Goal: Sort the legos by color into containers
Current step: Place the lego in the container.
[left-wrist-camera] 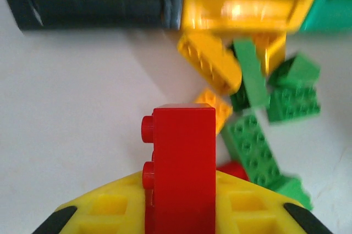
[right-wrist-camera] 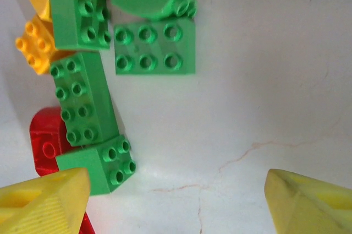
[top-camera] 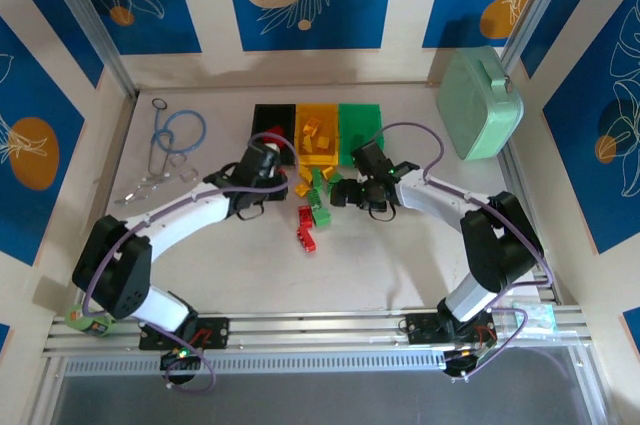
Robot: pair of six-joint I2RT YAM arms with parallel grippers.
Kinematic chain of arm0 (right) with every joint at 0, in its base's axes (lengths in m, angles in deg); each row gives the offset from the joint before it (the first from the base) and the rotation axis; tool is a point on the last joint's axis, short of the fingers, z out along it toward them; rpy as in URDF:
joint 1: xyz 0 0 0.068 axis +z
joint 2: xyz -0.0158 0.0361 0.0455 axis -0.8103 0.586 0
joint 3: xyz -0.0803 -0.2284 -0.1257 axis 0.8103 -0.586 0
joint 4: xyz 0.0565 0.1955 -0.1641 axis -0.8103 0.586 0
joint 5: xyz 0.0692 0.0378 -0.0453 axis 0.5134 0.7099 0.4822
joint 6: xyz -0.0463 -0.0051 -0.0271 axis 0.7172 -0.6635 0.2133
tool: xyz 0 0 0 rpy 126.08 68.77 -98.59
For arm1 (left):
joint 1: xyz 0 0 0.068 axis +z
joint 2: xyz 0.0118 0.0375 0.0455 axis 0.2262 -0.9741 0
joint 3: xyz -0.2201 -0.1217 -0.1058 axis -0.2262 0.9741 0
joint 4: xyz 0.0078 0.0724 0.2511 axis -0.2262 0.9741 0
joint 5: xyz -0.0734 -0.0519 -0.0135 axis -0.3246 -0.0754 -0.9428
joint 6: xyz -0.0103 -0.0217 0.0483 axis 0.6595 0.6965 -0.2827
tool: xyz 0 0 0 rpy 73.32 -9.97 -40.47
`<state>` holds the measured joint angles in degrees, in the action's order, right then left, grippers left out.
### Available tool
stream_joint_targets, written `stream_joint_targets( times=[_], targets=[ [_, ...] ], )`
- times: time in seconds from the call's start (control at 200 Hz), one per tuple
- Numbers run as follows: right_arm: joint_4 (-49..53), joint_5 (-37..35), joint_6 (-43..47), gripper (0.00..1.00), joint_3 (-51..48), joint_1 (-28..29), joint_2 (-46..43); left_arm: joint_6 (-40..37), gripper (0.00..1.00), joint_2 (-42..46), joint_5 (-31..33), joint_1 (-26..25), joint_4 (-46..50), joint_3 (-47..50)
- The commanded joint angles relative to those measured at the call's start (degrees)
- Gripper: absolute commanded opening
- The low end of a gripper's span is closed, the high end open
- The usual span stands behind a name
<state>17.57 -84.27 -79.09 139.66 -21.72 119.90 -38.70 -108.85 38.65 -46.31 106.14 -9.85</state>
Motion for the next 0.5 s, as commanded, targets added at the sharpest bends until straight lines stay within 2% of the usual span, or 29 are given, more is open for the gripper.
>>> stream_joint_targets(
  times=[0.0, 0.16, 0.495],
  targets=[
    [-2.0, -0.3, -2.5, 0.83, -3.3, 1.2, -3.1, -3.3, 0.2, -2.3, -0.4, 3.5, 3.3, -4.8],
    [-3.2, -1.3, -4.1, 0.83, -7.7, 2.4, -5.7, -6.2, 0.21, -8.4, -1.1, 7.0, 5.9, -13.5],
    [-4.7, -2.4, -6.4, 0.83, -15.1, 5.0, -10.3, -9.9, 0.22, -24.6, -2.2, 10.9, 12.0, -33.3]
  ],
)
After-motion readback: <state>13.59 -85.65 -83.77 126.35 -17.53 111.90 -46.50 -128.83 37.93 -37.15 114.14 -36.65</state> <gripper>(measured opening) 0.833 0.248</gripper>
